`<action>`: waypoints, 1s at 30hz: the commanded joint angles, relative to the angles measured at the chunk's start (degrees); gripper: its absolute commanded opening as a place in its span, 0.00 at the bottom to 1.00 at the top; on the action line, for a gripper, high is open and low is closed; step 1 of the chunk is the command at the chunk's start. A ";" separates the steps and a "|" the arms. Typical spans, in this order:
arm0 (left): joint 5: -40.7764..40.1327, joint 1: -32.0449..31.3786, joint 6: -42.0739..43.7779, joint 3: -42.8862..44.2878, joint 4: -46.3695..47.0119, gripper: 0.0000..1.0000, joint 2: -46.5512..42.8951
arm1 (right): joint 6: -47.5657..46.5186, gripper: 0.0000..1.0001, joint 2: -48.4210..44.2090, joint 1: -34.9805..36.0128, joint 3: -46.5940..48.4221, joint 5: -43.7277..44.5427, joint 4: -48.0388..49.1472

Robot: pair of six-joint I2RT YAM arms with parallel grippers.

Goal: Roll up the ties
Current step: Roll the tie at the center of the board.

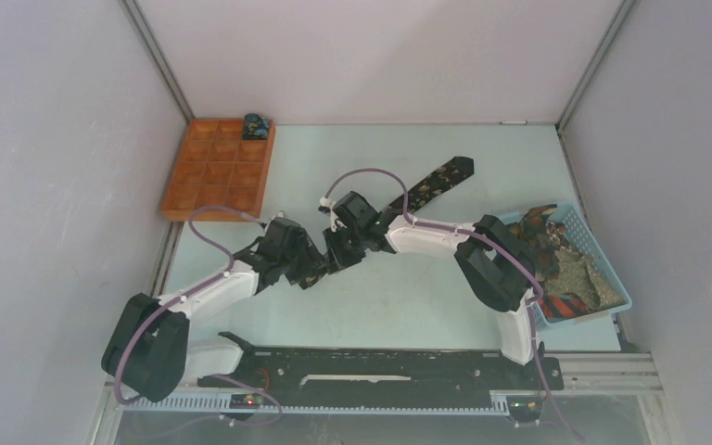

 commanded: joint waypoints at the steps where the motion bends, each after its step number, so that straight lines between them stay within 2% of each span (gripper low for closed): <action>1: -0.57 -0.26 0.85 1.06 0.24 0.64 -2.86 | 0.88 0.21 -2.85 -0.46 -0.38 -2.55 3.57; 16: -3.33 -0.13 0.88 0.17 -1.76 0.77 -8.00 | 4.61 0.34 -2.05 -1.04 -0.19 -8.22 9.63; 20: -4.56 0.85 1.17 -0.45 -3.45 0.77 -10.40 | 5.86 0.35 -1.63 -1.31 -0.14 -8.65 10.43; 30: -5.64 3.89 2.06 -2.13 -7.42 0.69 -16.49 | 7.36 0.37 -0.69 -1.57 0.73 -9.51 11.95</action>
